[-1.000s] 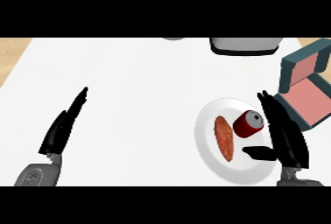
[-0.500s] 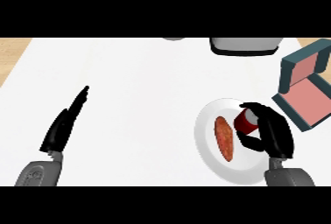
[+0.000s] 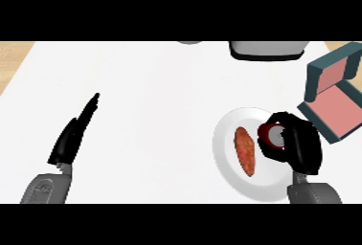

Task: Pick the can from the plate and place it in the cardboard box

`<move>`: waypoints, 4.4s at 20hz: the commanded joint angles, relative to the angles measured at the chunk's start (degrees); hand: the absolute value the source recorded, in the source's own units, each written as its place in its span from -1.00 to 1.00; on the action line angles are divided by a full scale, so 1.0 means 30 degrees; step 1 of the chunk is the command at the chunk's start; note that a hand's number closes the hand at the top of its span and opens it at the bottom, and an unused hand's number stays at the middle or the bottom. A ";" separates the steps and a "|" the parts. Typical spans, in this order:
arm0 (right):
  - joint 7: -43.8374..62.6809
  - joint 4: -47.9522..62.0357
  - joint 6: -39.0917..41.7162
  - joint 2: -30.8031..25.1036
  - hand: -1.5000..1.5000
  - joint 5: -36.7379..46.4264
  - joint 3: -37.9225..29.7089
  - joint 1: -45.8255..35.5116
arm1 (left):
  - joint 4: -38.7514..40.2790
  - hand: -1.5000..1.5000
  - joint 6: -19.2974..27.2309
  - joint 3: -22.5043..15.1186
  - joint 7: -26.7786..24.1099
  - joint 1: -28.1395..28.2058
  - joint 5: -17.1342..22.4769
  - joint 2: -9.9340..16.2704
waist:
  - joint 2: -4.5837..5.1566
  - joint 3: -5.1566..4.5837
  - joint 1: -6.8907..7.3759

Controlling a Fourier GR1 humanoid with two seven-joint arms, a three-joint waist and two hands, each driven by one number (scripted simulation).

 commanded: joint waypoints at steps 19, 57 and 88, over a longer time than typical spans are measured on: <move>1.9326 0.7243 0.9933 -0.1046 1.00 0.8550 -0.5234 -1.4103 | -0.0161 0.00 -0.0857 -0.0799 -0.0072 -0.0831 -0.0091 -0.0449 | 0.0507 -0.0088 0.2125; 1.8233 1.0655 0.7922 -0.4078 -1.00 0.5340 -1.3603 -1.4756 | -0.0790 0.00 -0.0417 0.0243 0.0788 -0.0059 -0.0020 -0.0255 | -0.0005 0.0034 -0.0012; 0.5936 -0.1610 -0.8165 -0.1133 -1.00 -0.8989 -1.5229 -0.3652 | 0.0501 0.00 0.0150 0.0423 -0.0401 0.0197 -0.0605 -0.0604 | -0.0014 0.0012 -0.0230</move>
